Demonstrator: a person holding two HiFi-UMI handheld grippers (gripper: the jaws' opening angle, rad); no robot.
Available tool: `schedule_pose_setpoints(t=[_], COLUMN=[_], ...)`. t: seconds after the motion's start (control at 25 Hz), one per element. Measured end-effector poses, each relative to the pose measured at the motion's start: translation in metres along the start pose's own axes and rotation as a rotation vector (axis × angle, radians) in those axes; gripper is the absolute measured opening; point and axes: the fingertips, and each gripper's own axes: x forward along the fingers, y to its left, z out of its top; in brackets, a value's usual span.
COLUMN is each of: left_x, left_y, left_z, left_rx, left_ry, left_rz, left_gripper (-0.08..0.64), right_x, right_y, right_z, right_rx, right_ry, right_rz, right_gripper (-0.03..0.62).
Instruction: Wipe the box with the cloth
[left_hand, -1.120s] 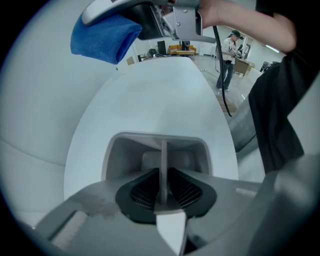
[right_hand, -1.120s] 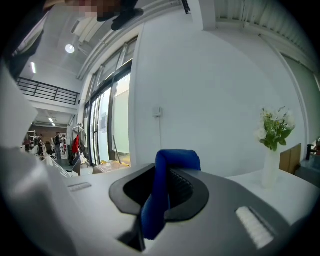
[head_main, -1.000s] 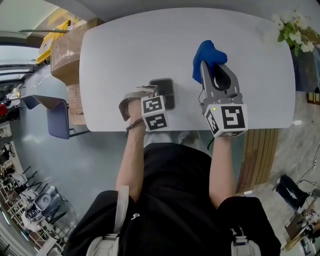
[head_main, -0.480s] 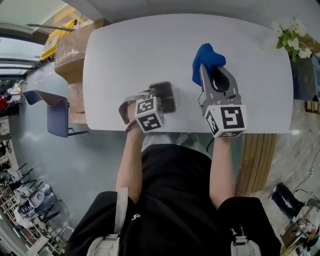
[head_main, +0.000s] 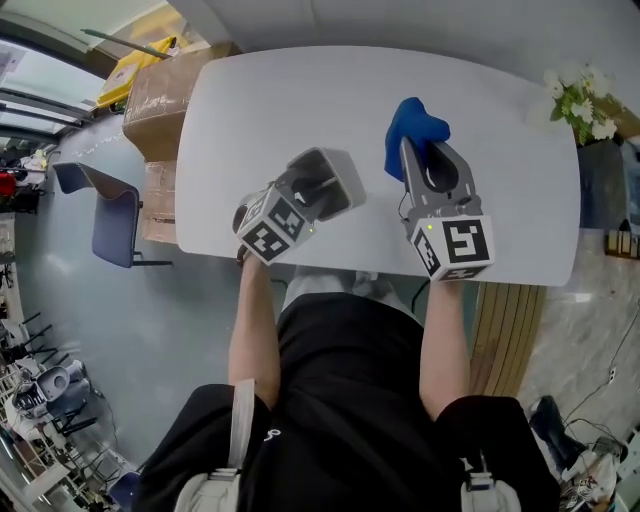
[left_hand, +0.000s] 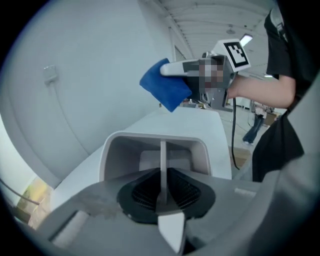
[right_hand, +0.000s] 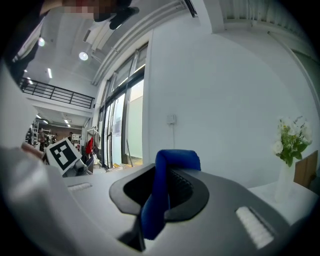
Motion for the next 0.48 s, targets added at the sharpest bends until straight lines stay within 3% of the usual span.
schedule_pose_setpoints(t=[0.24,0.48], left_x=[-0.03,-0.051], left_y=[0.013,0.016], left_z=[0.03,0.048], left_rx=[-0.045,-0.08], left_ry=[-0.14,-0.255], left_rz=[0.061,0.081], left_gripper=[0.051,0.052], right_x=[-0.001,-0.007], right_y=[0.013,0.04], right_z=[0.016,0.022], right_rx=[-0.037,-0.112], right_ry=[-0.021,-0.013], right_rz=[0.076,0.254], right_gripper=[0.055,0.055])
